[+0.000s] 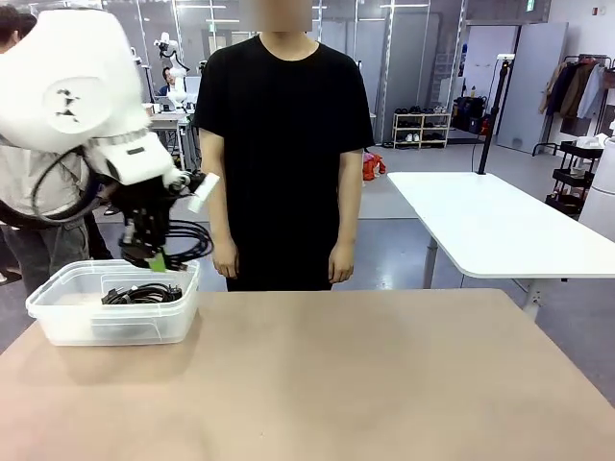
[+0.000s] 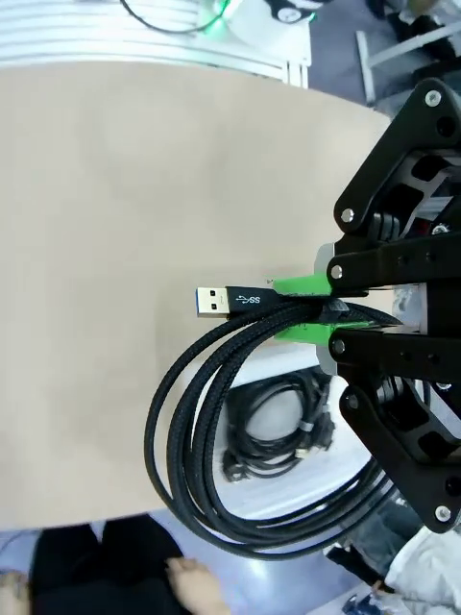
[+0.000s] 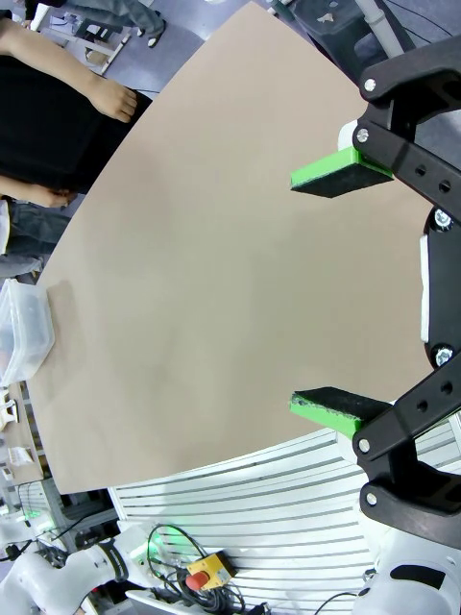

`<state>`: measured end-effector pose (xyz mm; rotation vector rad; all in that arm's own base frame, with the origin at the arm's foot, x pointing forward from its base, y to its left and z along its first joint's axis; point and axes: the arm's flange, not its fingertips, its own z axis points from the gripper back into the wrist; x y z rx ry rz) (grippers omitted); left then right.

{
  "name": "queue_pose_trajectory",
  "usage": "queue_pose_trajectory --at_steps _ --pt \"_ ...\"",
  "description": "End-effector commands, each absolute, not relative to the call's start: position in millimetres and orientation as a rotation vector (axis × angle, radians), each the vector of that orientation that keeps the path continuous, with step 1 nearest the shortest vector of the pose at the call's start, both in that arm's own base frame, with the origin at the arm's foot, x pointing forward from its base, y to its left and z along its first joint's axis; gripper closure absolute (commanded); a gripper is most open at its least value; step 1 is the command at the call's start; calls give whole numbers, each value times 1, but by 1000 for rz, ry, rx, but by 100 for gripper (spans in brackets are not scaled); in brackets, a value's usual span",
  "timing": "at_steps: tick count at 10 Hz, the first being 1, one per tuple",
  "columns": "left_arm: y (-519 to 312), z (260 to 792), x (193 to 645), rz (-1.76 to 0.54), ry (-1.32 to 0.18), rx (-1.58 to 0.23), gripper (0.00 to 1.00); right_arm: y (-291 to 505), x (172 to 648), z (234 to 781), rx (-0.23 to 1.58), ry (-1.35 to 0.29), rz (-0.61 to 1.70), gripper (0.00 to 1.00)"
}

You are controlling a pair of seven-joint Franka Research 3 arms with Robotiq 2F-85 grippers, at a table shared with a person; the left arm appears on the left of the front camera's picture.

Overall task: Organize and store the cables.
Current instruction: Place the USB Extension Cable into the Organizing box.

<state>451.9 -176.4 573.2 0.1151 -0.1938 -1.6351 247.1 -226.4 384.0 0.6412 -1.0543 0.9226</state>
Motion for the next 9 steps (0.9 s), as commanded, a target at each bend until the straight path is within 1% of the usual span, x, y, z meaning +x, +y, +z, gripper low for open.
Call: queue_pose_trajectory --at_steps 1,3,5,7,8,9 --pt "-142 576 472 -1588 -270 69 88 -227 248 384 635 -1075 934 0" --pt "-118 565 498 -1558 -266 72 88 -227 248 384 635 -1075 934 0" --pt "-108 555 518 -1516 -227 79 88 -227 248 384 635 -1075 934 0" --pt "-94 543 539 -1475 -192 48 88 -227 248 384 635 -1075 934 0" --pt "-86 535 556 -1424 -206 33 88 -227 248 384 635 -1075 934 0" --pt "-80 526 565 -1426 -182 29 88 -227 248 384 635 -1075 934 0"
